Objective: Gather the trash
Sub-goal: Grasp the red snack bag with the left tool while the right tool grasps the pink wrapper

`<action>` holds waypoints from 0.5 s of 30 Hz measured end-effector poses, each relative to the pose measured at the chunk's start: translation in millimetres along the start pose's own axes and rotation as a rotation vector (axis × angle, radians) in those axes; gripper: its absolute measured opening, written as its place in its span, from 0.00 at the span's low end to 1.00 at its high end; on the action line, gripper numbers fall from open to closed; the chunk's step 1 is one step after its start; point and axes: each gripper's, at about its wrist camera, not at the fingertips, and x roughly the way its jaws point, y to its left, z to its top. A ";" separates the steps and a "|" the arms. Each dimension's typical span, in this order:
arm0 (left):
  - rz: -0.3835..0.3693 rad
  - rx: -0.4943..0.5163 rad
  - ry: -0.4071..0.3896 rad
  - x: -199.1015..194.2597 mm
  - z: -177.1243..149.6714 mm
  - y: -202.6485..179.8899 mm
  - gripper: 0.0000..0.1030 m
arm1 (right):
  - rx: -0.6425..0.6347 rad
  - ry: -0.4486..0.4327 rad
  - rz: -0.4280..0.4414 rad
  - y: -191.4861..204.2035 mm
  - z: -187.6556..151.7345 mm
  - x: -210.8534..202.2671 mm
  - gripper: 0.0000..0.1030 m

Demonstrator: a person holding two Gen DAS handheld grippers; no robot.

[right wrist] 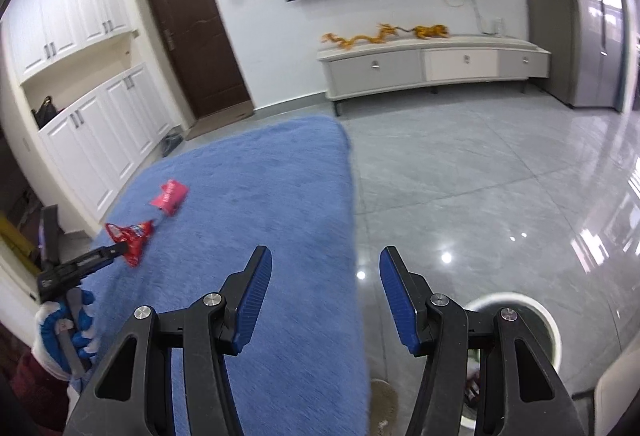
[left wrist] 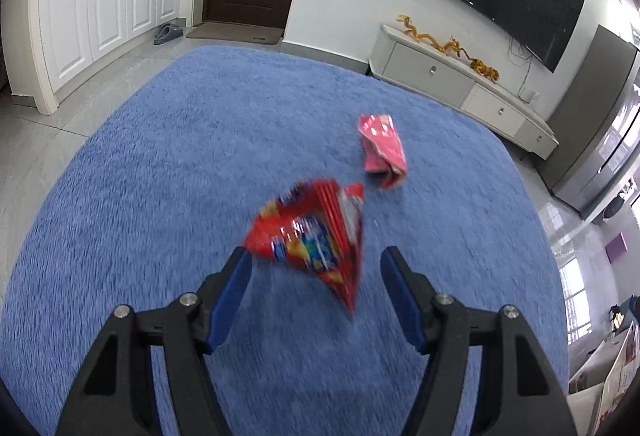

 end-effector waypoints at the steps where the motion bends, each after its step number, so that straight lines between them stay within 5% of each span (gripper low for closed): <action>1: 0.004 0.004 -0.005 3.2 3.8 1.2 0.63 | -0.012 -0.001 0.016 7.4 6.3 3.9 0.54; 11: -0.120 0.024 -0.007 15.5 7.4 1.4 0.62 | -0.177 0.036 0.186 112.3 74.0 66.7 0.54; 15: -0.150 0.037 -0.007 20.3 9.3 2.3 0.41 | -0.205 0.095 0.240 152.7 80.5 111.6 0.54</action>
